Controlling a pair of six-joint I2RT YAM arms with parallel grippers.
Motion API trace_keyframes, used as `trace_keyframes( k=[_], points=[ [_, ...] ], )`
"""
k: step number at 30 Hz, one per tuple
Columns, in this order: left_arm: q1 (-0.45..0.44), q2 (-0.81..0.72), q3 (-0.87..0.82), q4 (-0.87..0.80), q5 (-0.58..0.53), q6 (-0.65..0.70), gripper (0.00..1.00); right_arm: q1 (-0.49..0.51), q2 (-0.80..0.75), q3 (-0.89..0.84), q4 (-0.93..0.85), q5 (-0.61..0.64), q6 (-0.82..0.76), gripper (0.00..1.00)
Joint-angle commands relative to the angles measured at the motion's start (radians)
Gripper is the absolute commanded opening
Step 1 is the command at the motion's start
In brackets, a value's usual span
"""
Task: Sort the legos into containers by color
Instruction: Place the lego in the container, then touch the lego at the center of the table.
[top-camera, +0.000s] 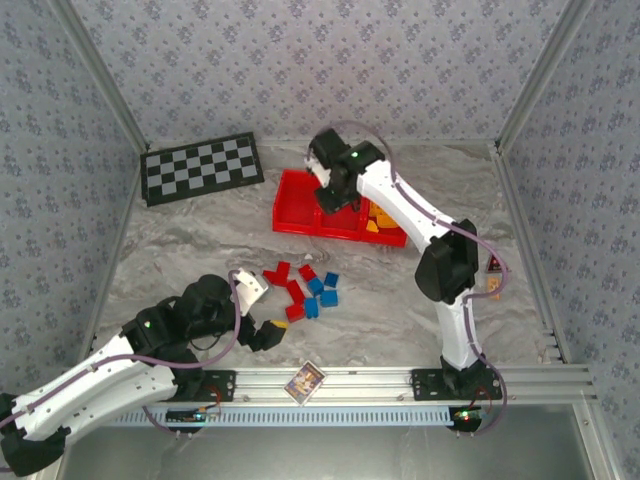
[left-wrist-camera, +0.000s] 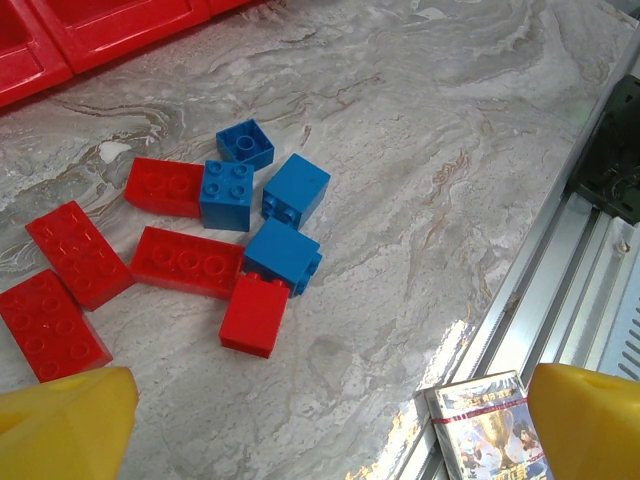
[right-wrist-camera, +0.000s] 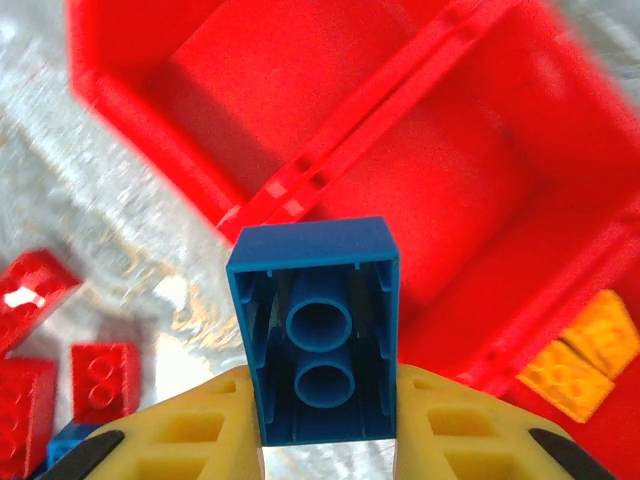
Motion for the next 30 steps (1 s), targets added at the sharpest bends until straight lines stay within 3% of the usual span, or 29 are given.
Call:
trace_keyframes(
  k=[1, 10, 19, 30],
  points=[
    [-0.009, -0.015, 0.004, -0.008, -0.005, 0.011, 1.00, -0.032, 0.120, 0.114, -0.115, 0.029, 0.076, 0.31],
    [-0.016, -0.024, 0.006, -0.012, -0.029, 0.007, 1.00, -0.113, 0.274, 0.236, -0.136, -0.045, 0.194, 0.37],
    [-0.016, -0.028, 0.003, -0.011, -0.033, 0.005, 1.00, -0.110, 0.245, 0.198, -0.116, -0.067, 0.235, 0.68],
    [-0.016, -0.028, 0.004, -0.008, -0.030, 0.006, 1.00, -0.049, 0.043, 0.021, -0.098, -0.044, 0.279, 0.90]
  ],
)
